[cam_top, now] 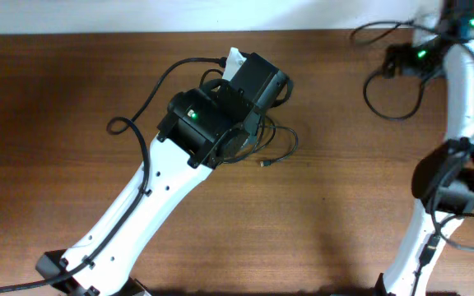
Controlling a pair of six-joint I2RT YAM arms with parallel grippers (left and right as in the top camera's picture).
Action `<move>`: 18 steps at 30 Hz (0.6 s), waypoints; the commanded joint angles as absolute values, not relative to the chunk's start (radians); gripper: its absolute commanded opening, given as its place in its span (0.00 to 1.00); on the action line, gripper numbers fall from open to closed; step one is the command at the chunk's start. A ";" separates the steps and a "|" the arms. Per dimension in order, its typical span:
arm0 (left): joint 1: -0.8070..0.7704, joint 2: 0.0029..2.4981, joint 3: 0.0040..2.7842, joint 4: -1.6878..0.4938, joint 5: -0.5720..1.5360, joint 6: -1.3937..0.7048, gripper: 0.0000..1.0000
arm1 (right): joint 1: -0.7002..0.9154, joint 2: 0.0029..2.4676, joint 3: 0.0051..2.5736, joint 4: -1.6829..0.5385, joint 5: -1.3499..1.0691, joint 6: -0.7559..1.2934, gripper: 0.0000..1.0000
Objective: Untangle cables
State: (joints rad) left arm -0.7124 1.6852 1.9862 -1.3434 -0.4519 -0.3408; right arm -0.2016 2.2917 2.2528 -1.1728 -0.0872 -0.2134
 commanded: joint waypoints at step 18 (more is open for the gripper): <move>-0.714 1.672 1.985 -1.363 -0.471 -0.344 0.00 | -0.212 2.308 1.812 -0.928 -0.099 -0.180 0.04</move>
State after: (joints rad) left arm -0.7124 1.6852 1.9862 -1.3582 -0.4530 -0.3408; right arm -0.2085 2.3123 1.8229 -0.9497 -0.0910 -0.1814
